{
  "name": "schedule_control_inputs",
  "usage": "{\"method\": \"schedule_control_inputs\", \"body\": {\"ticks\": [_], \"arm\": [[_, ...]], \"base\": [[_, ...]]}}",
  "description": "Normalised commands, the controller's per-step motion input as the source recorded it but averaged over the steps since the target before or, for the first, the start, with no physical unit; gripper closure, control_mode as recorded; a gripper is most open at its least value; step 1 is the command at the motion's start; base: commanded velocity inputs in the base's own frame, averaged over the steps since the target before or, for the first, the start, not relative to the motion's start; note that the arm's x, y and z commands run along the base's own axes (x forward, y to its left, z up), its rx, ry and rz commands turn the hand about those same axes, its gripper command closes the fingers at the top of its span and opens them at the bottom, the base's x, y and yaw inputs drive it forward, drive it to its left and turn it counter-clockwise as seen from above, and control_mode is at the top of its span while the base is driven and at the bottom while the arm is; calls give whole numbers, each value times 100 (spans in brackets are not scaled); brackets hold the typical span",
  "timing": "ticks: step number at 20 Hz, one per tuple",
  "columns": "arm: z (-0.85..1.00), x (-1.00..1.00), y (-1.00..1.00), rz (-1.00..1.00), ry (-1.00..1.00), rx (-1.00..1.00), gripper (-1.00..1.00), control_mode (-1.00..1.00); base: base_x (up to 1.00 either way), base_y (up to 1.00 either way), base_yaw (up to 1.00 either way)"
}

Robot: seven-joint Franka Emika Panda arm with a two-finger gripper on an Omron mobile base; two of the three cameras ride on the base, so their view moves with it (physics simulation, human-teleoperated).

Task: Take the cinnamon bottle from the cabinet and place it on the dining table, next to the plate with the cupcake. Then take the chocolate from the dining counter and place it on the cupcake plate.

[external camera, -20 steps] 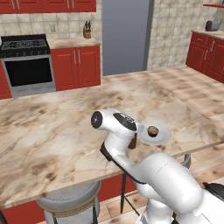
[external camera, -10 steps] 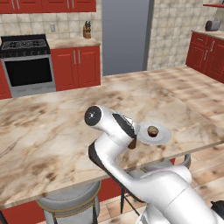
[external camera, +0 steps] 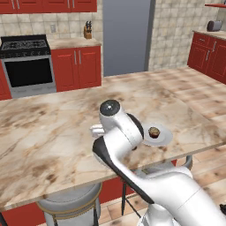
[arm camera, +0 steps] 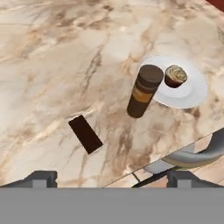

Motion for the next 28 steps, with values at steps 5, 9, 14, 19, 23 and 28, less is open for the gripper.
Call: {"method": "schedule_control_inputs", "body": {"ticks": [5, 9, 14, 19, 23, 28], "arm": [[-61, 48, 8, 32, 39, 5, -100, -100], [-83, 59, 9, 27, 36, 0, -100, -100], [-48, 46, 0, 18, 20, 0, -100, -100], [-38, 20, 4, 3, 10, -4, -100, -100], [-56, 22, 10, 3, 7, -6, -100, -100], [-40, 2, 1, 3, 0, -3, -100, -100]], "base": [[0, 0, 0], [0, 0, 0], [0, 0, 0], [0, 0, 0], [0, 0, 0], [0, 0, 0]]}}
